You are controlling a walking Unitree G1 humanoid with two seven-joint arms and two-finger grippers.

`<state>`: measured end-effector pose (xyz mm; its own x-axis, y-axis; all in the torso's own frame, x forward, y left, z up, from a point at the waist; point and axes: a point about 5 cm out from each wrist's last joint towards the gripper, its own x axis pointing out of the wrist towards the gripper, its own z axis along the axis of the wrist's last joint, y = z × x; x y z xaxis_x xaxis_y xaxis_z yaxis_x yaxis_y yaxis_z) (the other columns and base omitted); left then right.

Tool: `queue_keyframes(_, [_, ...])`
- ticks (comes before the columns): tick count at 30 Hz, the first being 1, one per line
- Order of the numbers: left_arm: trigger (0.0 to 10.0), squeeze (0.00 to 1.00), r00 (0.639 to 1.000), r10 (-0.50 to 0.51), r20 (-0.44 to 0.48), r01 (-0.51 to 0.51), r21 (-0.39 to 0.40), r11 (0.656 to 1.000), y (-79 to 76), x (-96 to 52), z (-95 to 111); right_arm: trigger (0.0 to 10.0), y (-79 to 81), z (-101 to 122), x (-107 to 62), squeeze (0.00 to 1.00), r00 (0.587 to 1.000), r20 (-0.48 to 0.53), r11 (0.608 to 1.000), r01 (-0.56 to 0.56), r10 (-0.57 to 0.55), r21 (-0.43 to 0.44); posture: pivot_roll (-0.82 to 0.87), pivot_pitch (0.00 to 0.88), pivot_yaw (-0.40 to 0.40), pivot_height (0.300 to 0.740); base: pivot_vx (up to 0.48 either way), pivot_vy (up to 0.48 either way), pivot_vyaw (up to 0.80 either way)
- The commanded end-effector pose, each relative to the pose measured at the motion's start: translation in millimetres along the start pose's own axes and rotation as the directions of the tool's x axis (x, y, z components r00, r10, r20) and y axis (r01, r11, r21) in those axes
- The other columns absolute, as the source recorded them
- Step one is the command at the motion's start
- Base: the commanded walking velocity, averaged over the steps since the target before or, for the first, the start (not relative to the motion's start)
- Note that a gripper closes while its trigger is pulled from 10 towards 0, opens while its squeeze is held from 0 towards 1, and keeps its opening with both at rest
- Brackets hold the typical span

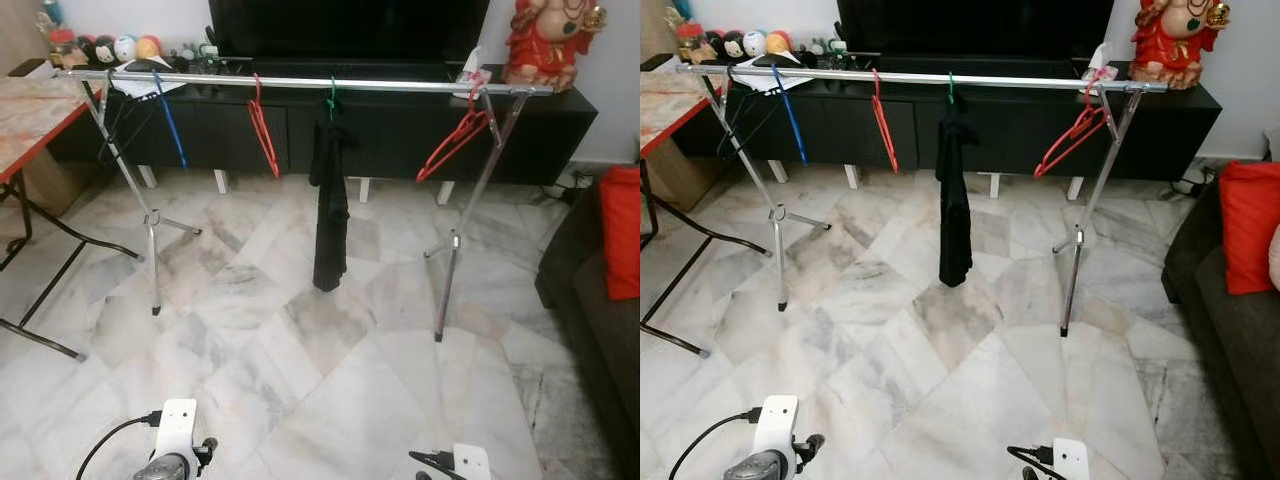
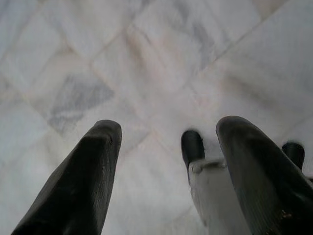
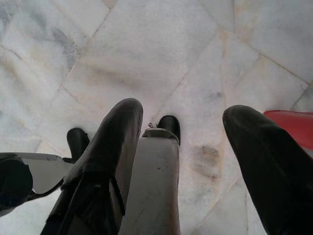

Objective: Hang hanger

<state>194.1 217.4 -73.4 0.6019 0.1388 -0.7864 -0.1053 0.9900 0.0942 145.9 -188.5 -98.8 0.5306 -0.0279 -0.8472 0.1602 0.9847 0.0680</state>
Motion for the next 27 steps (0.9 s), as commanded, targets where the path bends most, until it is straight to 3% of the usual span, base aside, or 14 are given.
queue_keyframes(1, [10.0,0.0,0.998,0.015,-0.06,-0.017,-0.023,1.0,3.8,-3.1,-18,10.0,-1.5,0,0.0,0.0,1.0,-0.011,1.0,0.005,-0.005,-0.005,-0.05,0.017,-0.002,0.74,0.0,0.0,0.0])
queue_keyframes(6, [10.0,0.0,0.992,0.025,-0.123,-0.026,-0.013,1.0,7.5,-7.6,-37,10.0,-1.6,2,0.4,0.0,1.0,-0.007,1.0,0.0,0.0,-0.014,-0.05,0.007,-0.006,0.74,0.0,0.0,0.0])
queue_keyframes(11, [10.0,0.0,0.993,0.034,-0.116,-0.041,-0.055,0.998,10.0,-7.7,-36,10.0,-2.2,3,0.5,0.0,1.0,-0.005,1.0,0.001,-0.001,-0.017,-0.06,0.0,-0.004,0.74,0.0,0.0,0.0])
queue_keyframes(19, [10.0,0.0,0.992,0.008,-0.125,-0.01,-0.016,1.0,11.2,-8.5,-39,10.0,-1.8,3,0.6,0.0,1.0,-0.005,1.0,0.004,-0.004,-0.003,-0.06,0.009,-0.001,0.74,0.0,0.0,0.0])
queue_keyframes(27, [10.0,0.0,0.99,0.02,-0.14,-0.023,-0.017,1.0,19.9,-11.3,-46,10.0,-2.1,2,0.6,0.0,1.0,-0.017,1.0,0.008,-0.008,-0.013,-0.05,0.016,-0.002,0.74,0.0,0.0,-0.74])
